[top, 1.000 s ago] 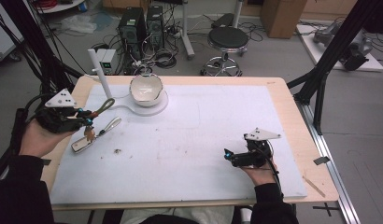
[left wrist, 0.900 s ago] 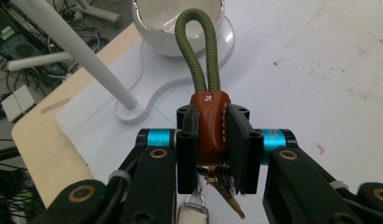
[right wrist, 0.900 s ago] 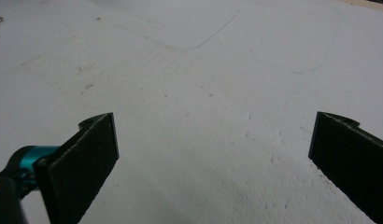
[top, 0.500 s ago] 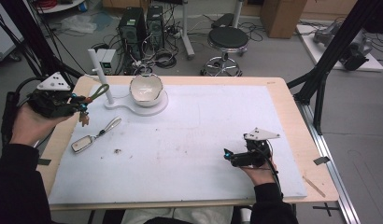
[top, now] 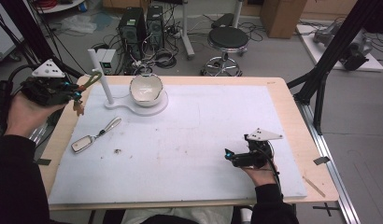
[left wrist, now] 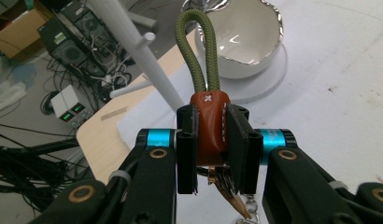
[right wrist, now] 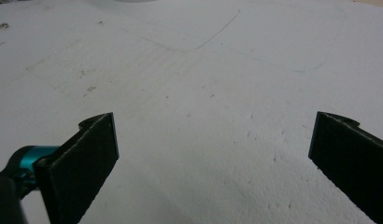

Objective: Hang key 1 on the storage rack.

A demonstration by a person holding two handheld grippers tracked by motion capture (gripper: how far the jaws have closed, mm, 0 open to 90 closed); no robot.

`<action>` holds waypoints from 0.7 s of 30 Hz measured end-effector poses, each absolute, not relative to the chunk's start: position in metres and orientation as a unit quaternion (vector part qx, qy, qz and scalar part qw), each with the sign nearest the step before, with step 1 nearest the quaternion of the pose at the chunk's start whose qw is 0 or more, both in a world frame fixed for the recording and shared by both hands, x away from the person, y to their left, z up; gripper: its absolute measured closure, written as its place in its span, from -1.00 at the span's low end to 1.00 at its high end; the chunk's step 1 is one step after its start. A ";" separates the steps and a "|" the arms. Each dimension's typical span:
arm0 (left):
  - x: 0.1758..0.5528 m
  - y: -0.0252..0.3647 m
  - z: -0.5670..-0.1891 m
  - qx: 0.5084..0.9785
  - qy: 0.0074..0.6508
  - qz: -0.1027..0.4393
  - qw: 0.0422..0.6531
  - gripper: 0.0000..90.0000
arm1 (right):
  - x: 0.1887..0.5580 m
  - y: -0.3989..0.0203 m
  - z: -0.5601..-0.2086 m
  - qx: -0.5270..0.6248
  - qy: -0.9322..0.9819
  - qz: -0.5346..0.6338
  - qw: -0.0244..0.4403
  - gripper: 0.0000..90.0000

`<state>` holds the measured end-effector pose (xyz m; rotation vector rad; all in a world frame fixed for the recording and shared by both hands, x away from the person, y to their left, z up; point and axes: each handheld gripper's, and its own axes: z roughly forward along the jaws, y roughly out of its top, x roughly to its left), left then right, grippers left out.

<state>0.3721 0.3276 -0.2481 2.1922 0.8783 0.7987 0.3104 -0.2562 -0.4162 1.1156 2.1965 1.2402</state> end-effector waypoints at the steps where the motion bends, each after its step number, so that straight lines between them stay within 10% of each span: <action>1: 0.373 0.328 -0.248 0.831 0.337 0.305 0.320 0.66 | 0.311 -0.256 -0.416 0.397 0.782 0.442 0.189 -0.99; 21: 0.396 0.339 -0.251 0.815 0.357 0.328 0.318 0.66 | 0.310 -0.257 -0.420 0.398 0.784 0.438 0.187 -0.99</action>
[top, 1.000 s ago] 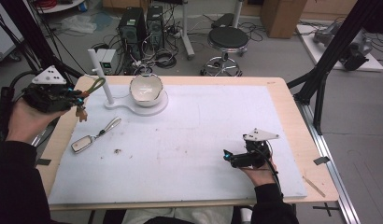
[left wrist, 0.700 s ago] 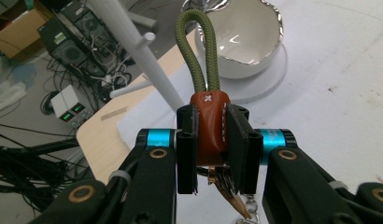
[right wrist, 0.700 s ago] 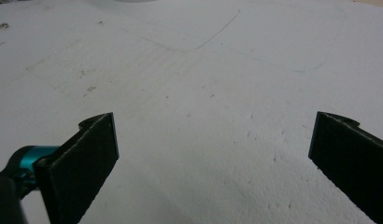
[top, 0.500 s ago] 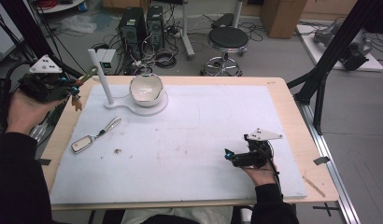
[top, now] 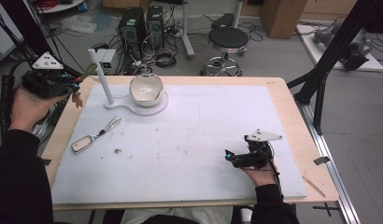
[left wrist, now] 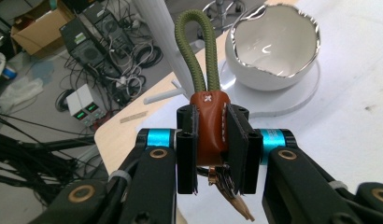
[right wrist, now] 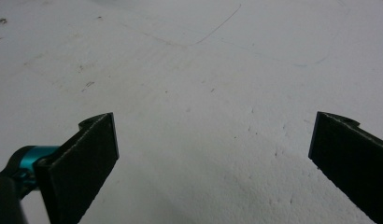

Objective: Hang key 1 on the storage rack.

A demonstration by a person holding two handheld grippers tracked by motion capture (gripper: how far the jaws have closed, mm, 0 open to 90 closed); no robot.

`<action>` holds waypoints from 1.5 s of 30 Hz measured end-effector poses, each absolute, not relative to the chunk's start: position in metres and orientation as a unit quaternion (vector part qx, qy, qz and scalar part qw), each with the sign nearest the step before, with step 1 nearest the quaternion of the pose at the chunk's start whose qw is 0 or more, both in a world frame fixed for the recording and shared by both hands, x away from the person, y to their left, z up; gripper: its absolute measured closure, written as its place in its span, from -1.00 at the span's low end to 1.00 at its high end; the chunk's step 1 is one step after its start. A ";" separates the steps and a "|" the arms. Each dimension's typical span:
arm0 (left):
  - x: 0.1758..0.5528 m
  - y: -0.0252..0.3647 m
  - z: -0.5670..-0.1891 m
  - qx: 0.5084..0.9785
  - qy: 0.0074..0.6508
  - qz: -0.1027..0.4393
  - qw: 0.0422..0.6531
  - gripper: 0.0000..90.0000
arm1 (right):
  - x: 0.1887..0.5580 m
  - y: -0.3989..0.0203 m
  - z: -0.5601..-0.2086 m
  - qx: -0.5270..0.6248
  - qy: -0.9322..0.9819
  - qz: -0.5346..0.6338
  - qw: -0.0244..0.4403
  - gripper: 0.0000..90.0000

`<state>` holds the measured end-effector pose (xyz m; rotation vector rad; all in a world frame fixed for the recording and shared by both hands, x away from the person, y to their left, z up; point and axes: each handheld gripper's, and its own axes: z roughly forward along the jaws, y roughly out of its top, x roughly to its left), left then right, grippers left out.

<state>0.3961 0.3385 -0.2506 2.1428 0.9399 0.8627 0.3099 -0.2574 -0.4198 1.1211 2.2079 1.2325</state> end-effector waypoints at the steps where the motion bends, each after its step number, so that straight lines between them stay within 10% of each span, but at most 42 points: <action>1: 0.398 0.336 -0.252 0.817 0.356 0.328 0.312 0.66 | 0.310 -0.257 -0.420 0.398 0.784 0.438 0.187 -0.99; 31: 0.420 0.335 -0.301 0.796 0.394 0.322 0.329 0.62 | 0.308 -0.259 -0.422 0.402 0.781 0.433 0.203 -0.99; 45: 0.413 0.344 -0.303 0.769 0.416 0.287 0.391 -0.43 | 0.309 -0.260 -0.422 0.402 0.781 0.435 0.199 -0.99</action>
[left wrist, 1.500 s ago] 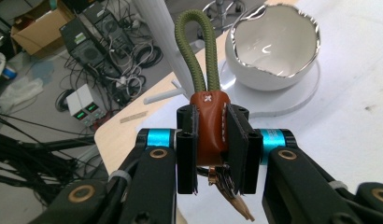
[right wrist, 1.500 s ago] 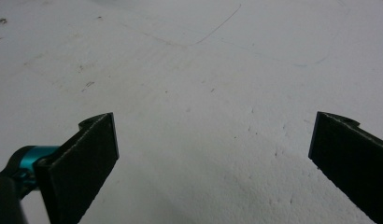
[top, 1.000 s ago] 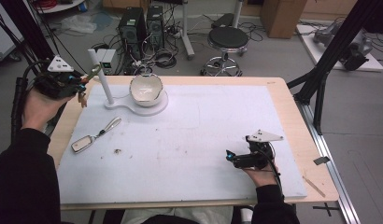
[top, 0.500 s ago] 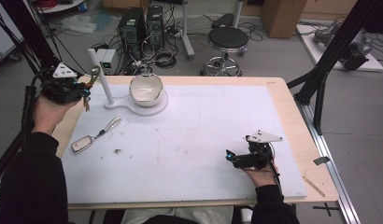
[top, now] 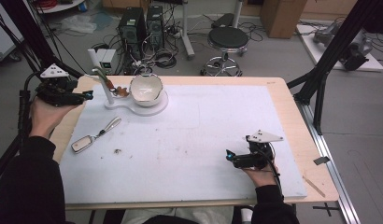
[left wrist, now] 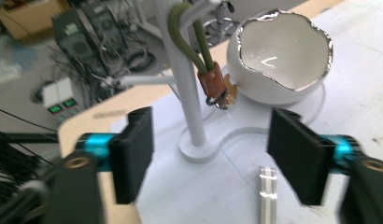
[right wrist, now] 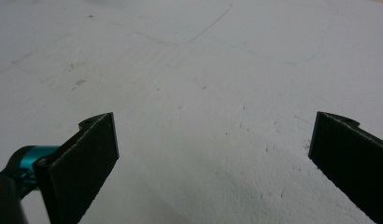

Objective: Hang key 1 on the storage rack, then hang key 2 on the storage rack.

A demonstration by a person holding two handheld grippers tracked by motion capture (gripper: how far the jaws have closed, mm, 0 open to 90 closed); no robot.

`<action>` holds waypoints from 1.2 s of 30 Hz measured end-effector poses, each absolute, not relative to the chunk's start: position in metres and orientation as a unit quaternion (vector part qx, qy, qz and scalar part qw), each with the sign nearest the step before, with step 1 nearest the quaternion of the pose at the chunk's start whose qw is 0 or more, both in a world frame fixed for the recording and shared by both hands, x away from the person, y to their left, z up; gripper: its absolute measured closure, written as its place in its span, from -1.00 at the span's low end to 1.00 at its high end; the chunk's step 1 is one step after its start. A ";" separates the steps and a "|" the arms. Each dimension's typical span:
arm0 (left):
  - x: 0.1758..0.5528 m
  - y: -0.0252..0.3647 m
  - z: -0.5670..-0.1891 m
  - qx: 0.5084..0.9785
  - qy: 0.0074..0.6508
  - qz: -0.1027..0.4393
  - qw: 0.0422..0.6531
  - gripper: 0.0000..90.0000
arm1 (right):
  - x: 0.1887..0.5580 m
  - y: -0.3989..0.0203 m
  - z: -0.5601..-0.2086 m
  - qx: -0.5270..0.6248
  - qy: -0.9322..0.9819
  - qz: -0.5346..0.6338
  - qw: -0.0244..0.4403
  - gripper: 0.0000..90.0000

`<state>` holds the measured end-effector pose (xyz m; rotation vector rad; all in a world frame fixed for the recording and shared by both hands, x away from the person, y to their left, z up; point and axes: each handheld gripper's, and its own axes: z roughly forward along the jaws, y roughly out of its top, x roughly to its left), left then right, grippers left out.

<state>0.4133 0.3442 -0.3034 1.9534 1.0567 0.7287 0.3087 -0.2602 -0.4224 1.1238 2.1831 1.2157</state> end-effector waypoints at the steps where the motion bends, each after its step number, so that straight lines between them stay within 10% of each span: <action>1: 0.414 0.344 -0.304 0.771 0.417 0.280 0.392 -0.48 | 0.309 -0.260 -0.422 0.403 0.781 0.434 0.199 -0.99; 11: 0.414 0.336 -0.322 0.795 0.421 0.204 0.387 -0.96 | 0.308 -0.261 -0.422 0.398 0.781 0.439 0.196 -0.99; 36: 0.385 0.333 -0.346 0.792 0.399 0.201 0.416 -0.96 | 0.308 -0.260 -0.421 0.402 0.782 0.435 0.197 -0.99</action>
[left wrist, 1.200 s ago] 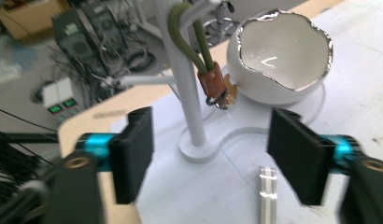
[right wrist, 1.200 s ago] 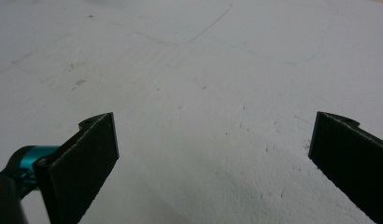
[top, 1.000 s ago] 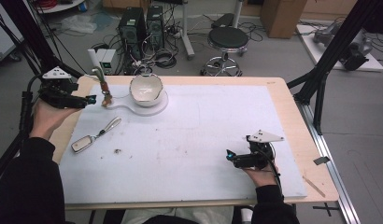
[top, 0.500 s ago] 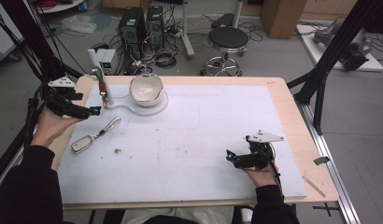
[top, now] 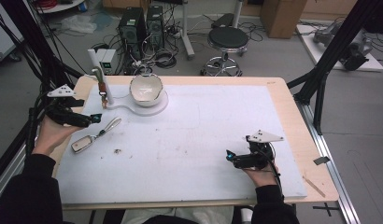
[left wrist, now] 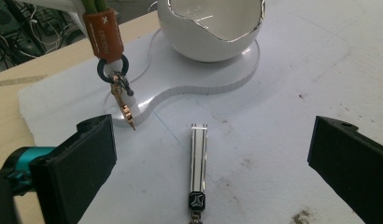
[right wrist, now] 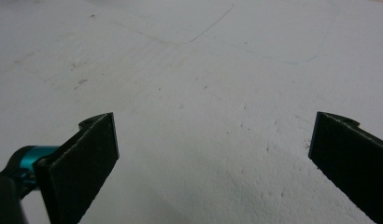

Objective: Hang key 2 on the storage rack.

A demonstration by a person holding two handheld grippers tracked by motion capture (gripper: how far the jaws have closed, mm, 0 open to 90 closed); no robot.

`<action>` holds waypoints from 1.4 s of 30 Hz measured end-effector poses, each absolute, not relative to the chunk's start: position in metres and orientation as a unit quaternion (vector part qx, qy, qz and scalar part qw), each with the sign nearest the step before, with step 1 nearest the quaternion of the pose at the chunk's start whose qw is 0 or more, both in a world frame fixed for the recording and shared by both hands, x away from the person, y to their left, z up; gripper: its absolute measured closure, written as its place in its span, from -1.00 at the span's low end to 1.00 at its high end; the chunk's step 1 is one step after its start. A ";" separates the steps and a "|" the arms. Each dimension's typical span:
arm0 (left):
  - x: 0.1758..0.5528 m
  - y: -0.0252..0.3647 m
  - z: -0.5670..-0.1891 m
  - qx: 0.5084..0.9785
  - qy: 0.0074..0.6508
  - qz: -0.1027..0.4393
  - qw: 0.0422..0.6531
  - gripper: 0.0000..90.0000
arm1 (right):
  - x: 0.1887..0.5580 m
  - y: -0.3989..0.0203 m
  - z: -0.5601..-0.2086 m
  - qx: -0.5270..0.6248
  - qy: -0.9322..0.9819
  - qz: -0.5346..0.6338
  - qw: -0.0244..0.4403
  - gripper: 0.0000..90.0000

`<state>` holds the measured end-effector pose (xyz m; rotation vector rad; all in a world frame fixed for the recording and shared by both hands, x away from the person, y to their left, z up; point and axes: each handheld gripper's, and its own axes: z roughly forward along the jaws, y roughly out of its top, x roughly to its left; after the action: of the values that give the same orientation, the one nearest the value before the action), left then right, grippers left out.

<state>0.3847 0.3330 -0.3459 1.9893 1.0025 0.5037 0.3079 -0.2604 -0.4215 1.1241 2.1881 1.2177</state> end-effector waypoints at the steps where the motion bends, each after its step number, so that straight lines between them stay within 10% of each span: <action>1: 0.384 0.333 -0.348 0.792 0.399 0.200 0.417 -0.96 | 0.308 -0.260 -0.421 0.401 0.782 0.435 0.198 -0.99; 42: 0.417 0.304 -0.399 0.851 0.402 0.124 0.314 -0.86 | 0.309 -0.260 -0.423 0.400 0.787 0.424 0.200 -0.99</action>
<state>0.4166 0.3038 -0.3990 2.2431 1.0605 0.3256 0.3087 -0.2597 -0.4233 1.1189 2.2007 1.1851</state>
